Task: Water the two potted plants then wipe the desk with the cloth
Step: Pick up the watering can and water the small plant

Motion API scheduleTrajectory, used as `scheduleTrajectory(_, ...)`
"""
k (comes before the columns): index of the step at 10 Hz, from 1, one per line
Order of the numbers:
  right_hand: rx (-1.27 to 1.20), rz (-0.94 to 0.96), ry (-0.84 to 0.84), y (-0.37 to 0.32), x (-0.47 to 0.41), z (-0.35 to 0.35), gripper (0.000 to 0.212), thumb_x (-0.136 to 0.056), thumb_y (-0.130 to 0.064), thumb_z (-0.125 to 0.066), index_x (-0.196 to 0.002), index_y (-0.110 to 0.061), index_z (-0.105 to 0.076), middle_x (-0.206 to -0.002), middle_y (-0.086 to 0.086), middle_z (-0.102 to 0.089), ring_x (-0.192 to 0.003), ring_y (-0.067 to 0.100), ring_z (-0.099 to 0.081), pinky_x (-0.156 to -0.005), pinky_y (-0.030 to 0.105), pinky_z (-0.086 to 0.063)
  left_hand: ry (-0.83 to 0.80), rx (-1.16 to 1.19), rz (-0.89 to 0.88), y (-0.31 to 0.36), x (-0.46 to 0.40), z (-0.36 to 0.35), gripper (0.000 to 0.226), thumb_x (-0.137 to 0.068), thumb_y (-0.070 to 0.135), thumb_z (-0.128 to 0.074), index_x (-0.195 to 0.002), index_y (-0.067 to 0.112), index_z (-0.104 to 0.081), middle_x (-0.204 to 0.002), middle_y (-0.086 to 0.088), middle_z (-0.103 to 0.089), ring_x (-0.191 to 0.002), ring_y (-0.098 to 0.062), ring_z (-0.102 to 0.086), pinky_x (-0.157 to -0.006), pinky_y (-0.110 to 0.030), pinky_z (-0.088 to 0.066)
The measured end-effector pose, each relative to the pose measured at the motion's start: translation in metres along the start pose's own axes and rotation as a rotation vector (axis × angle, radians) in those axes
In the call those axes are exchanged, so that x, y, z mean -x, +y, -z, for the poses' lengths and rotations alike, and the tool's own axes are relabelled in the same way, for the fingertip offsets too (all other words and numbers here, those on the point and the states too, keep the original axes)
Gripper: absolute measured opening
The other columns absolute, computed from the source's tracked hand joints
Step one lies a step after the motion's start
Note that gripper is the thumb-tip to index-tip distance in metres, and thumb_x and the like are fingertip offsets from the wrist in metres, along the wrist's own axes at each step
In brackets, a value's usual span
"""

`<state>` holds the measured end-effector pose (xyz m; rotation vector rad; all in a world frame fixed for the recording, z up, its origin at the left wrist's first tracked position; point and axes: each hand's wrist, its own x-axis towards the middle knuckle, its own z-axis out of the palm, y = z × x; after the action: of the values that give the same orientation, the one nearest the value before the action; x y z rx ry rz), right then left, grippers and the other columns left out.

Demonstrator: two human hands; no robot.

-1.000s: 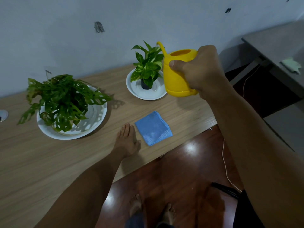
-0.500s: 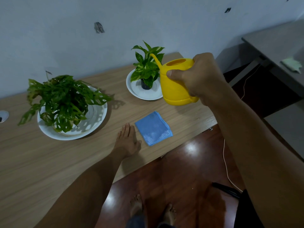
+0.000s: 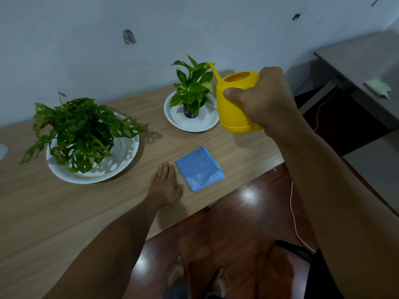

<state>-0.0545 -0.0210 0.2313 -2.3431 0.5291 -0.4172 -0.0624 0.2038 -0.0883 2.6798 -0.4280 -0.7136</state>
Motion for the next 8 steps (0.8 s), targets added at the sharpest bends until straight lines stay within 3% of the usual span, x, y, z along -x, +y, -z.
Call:
scheduleTrajectory(3, -0.08, -0.017, -0.048, -0.007, -0.001, -0.005, 0.069, -0.072, -0.05, -0.084, -0.115, -0.003, -0.057, -0.104, 0.006, -0.055, -0.096, 0.024, -0.058, -0.07, 0.029, -0.039, -0.003, 0.004, -0.002, -0.002, 0.0, 0.0, 0.09, -0.102, 0.052, -0.044, -0.165, 0.009, 0.003, -0.173, -0.013, 0.013, -0.161, -0.027, 0.012, -0.131, -0.044, 0.002)
scheduleTrajectory(5, -0.042, -0.025, -0.098, -0.001, 0.007, -0.006, 0.073, -0.069, -0.052, -0.085, -0.116, -0.003, -0.057, -0.103, 0.006, -0.055, -0.094, 0.024, -0.058, -0.063, 0.026, -0.037, -0.003, 0.003, -0.007, -0.002, 0.001, 0.002, 0.089, -0.102, 0.051, -0.044, -0.165, 0.008, 0.003, -0.173, -0.014, 0.013, -0.161, -0.028, 0.012, -0.131, -0.044, 0.002)
scheduleTrajectory(7, 0.013, -0.036, -0.081, 0.004, 0.011, -0.004, 0.071, -0.071, -0.05, -0.085, -0.115, -0.002, -0.057, -0.101, 0.006, -0.052, -0.103, 0.03, -0.06, -0.071, 0.03, -0.038, 0.009, 0.008, -0.014, -0.003, 0.001, 0.0, 0.09, -0.102, 0.052, -0.045, -0.165, 0.008, 0.002, -0.173, -0.014, 0.011, -0.161, -0.028, 0.011, -0.131, -0.044, 0.001)
scheduleTrajectory(8, 0.0, -0.039, -0.056, 0.005, 0.013, -0.004, 0.07, -0.071, -0.05, -0.085, -0.115, -0.003, -0.057, -0.11, 0.01, -0.059, -0.105, 0.03, -0.061, -0.072, 0.032, -0.041, 0.004, 0.005, -0.023, -0.005, -0.001, 0.001, 0.09, -0.101, 0.053, -0.045, -0.165, 0.008, 0.001, -0.173, -0.014, 0.01, -0.161, -0.028, 0.01, -0.131, -0.044, -0.001)
